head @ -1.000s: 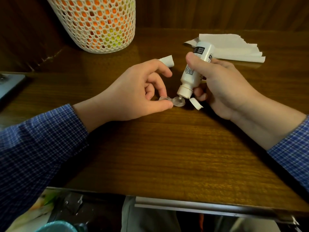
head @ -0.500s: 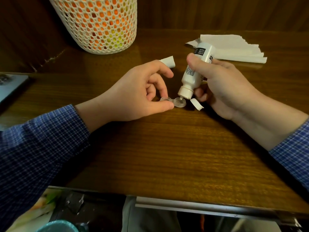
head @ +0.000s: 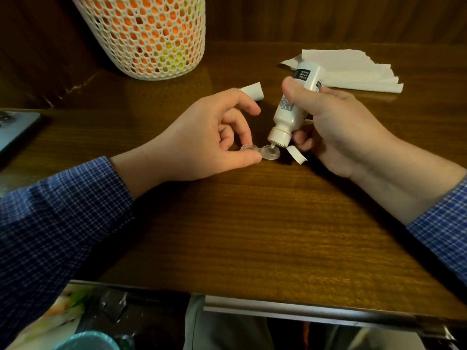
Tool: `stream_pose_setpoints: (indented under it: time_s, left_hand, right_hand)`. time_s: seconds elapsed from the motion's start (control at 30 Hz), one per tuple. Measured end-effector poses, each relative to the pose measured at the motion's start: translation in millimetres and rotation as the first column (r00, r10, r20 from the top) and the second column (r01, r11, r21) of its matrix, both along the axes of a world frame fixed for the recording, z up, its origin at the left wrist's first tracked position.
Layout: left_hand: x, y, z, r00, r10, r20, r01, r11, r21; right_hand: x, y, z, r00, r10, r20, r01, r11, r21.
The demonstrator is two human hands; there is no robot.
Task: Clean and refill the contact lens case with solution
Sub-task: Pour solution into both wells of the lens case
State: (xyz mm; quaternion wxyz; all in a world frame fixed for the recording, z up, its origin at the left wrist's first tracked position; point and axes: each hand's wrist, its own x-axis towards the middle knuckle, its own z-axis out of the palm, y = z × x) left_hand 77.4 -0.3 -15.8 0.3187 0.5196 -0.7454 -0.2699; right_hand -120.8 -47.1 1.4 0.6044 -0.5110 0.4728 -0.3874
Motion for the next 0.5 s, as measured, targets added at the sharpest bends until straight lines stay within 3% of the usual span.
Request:
stream_pose_setpoints:
  time_s: [0.5]
  left_hand:
    - [-0.5, 0.5, 1.1, 1.0, -0.005, 0.016, 0.005, 1.0, -0.005]
  right_hand:
    - [-0.6, -0.4, -1.6, 1.0, 0.03, 0.0, -0.03, 0.999, -0.028]
